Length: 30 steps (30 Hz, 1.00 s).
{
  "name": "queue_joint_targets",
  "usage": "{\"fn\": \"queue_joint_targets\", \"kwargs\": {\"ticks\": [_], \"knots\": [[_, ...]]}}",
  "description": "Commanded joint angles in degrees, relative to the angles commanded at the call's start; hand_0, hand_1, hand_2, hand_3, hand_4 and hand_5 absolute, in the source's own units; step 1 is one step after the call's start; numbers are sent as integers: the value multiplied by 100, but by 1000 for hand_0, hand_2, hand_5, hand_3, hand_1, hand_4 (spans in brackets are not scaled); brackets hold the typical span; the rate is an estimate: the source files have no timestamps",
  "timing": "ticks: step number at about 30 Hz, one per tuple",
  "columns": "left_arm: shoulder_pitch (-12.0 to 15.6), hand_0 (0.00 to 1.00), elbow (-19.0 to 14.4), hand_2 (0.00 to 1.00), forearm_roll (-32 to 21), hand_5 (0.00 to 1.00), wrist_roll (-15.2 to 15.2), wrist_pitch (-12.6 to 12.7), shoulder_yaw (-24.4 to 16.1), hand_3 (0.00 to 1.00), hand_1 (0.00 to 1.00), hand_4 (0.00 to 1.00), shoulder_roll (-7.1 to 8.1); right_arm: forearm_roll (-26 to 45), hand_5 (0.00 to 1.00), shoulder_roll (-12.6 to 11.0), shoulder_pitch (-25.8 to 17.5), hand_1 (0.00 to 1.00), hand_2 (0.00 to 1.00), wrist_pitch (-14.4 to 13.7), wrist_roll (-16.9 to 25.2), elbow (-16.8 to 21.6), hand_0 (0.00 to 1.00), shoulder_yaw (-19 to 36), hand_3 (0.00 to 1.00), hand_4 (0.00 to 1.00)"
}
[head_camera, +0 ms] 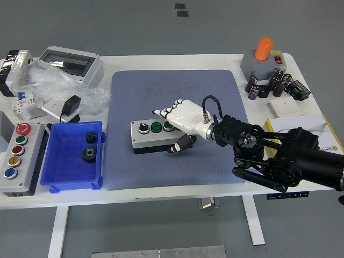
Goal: Pick up the button,place it on the desk,press the button,press the button
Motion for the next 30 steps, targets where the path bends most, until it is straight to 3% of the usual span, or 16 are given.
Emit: {"fn": "queue_joint_targets", "kwargs": {"ticks": [8, 12, 15, 16, 21, 22, 23, 26, 28, 29, 30], "knots": [[13, 630, 1, 577, -22, 114, -83, -97, -7, 569, 632, 526, -14, 370, 498, -131, 17, 784, 870, 197, 16, 344, 863, 177, 998, 998], [19, 630, 0, 577, -43, 114, -154, -149, -13, 569, 632, 526, -26, 752, 519, -433, -50, 791, 903, 280, 29, 833, 871, 529, 998, 998], [28, 630, 0, 577, -47, 114, -199, -168, -31, 569, 632, 526, -37, 912, 519, -799, -186, 791, 903, 331, -91, 1364, 871, 943, 998, 998], [30, 630, 1, 577, -46, 114, -209, -166, -35, 569, 632, 526, -39, 806, 727, -903, -225, 833, 998, 417, -204, 1538, 901, 1073, 998, 998], [47, 630, 0, 577, -73, 114, -240, -118, -23, 569, 632, 526, -40, 252, 727, -1499, -282, 833, 998, 1221, -1018, 2541, 901, 1794, 998, 998], [50, 630, 0, 577, -58, 114, -230, -105, -34, 569, 632, 526, -40, 337, 727, -1608, -261, 833, 998, 1417, -1191, 2744, 901, 1920, 998, 998], [52, 630, 0, 577, -43, 114, -219, -96, -45, 569, 632, 526, -40, 425, 895, -1696, -243, 865, 998, 1579, -1333, 2909, 939, 2019, 998, 998], [55, 630, -2, 577, 21, 114, -168, -59, -93, 569, 632, 526, -40, 881, 895, -1994, -141, 865, 998, 2214, -1871, 3528, 939, 2345, 998, 998], [51, 630, -3, 577, 44, 114, -151, -48, -109, 569, 632, 526, -37, 1162, 895, -2056, -92, 865, 998, 2567, -2152, 3851, 939, 2387, 998, 998], [48, 630, -4, 577, 50, 114, -146, -45, -112, 569, 632, 526, -36, 1312, 654, -2069, -72, 738, 713, 2747, -2296, 3981, 822, 2382, 998, 878], [45, 630, -5, 577, 57, 114, -141, -42, -117, 569, 632, 526, -35, 1463, 654, -2074, -53, 738, 713, 2928, -2432, 3981, 822, 2354, 998, 878]]}}
